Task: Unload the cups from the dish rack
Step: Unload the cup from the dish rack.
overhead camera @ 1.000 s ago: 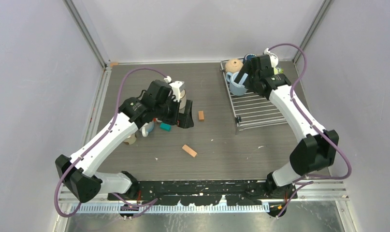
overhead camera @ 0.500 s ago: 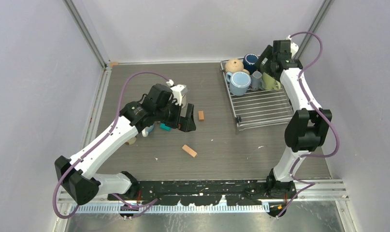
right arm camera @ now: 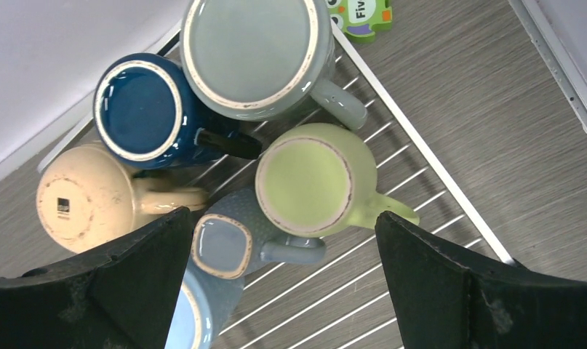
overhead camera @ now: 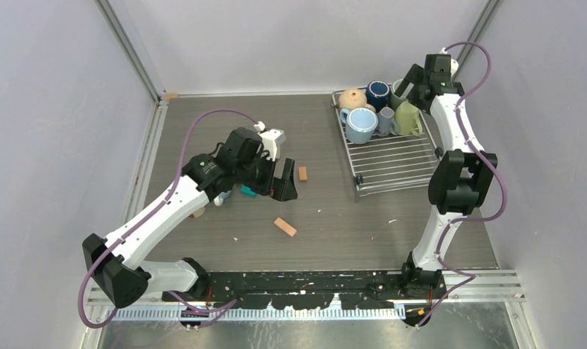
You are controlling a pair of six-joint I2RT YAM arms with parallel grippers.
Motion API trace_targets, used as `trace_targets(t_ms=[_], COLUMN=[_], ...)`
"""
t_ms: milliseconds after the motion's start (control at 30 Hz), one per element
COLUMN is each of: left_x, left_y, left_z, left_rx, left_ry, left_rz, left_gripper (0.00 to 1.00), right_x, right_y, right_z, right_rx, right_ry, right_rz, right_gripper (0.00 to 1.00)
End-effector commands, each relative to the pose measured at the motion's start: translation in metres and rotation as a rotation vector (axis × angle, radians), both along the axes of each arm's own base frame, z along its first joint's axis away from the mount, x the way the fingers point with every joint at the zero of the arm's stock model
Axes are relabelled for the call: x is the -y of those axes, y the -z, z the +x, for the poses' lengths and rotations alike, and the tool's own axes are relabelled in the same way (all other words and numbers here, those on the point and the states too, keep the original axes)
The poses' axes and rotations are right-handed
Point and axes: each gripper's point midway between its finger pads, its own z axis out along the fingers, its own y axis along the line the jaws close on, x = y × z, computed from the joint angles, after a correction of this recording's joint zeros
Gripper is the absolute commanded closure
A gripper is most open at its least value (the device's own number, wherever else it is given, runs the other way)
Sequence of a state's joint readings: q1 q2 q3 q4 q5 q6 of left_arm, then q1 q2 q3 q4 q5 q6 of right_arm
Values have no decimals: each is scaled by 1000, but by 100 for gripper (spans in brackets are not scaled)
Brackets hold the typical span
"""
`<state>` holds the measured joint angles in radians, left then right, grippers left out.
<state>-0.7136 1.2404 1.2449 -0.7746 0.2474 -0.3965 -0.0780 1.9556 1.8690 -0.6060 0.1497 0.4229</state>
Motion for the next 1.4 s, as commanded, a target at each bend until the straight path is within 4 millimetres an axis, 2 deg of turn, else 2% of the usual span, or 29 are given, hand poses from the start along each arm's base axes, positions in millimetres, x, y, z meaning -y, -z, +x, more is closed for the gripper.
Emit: trace_targets(t_ms=[0,233,567,667,867,1133,1367], left_x=[7,6,7,7,9,10,11], left_y=[-14,-12,-10,-10,-8,-6,-4], left_z=[1,0,-2,-2,-3,-3,-3], left_rx=[36,40,40,40,33,30,24], left_ry=[18,21,30,32,38,41,44], left_rz=[-44,-43,-43,-43,-42,-41,-37], left_gripper=[0,0,0,0,0,0,0], right_x=[-1,-3,10,7,1,-3,-3], right_y=[-15,-1,17,23,34,35,39], right_z=[15,20,12,11,-2,-25,-31], right_rx=[69,83,80,72,69,93,94], right_ry=[-61,-98,-78,-87,-84,-42,-28], right_rz=[4,46,40,55,97,127,131], right_gripper=[0,0,0,0,0,0,1])
